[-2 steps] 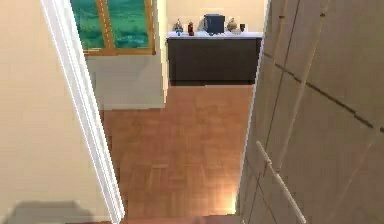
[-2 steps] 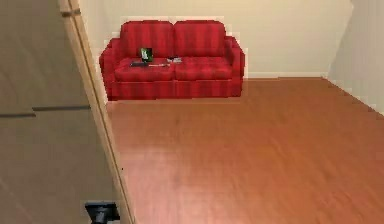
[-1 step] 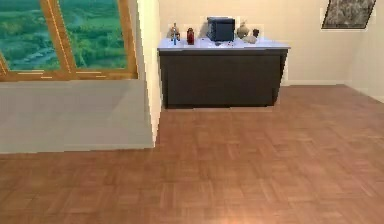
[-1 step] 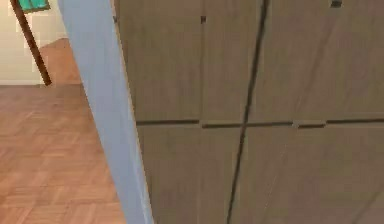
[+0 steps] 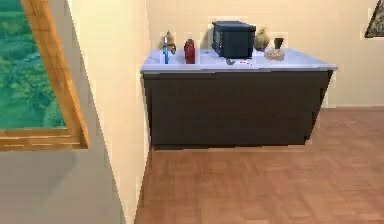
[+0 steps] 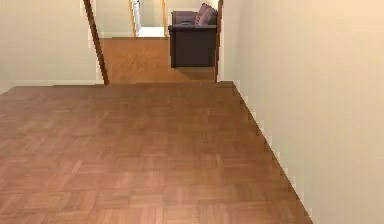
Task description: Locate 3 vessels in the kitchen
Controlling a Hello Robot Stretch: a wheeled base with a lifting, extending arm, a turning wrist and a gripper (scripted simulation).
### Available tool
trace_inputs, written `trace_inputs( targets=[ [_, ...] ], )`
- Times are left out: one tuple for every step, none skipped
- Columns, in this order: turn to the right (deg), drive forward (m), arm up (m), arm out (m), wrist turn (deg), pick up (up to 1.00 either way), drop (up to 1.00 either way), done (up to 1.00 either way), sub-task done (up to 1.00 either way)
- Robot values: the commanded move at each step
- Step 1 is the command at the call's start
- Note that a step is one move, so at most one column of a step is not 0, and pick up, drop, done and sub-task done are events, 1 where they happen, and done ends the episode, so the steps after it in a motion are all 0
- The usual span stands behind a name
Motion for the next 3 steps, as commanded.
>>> trace_inputs(
  targets=[
    [0.0, 1.0, 0.0, 0.0, 0.0, 0.0, 0.0, 0.0, 0.0],
    [0.0, 0.1, 0.0, 0.0, 0.0, 0.0, 0.0, 0.0, 0.0],
    [27.0, 0.0, 0.0, 0.0, 0.0, 0.0, 0.0, 0.0, 0.0]
  ],
)
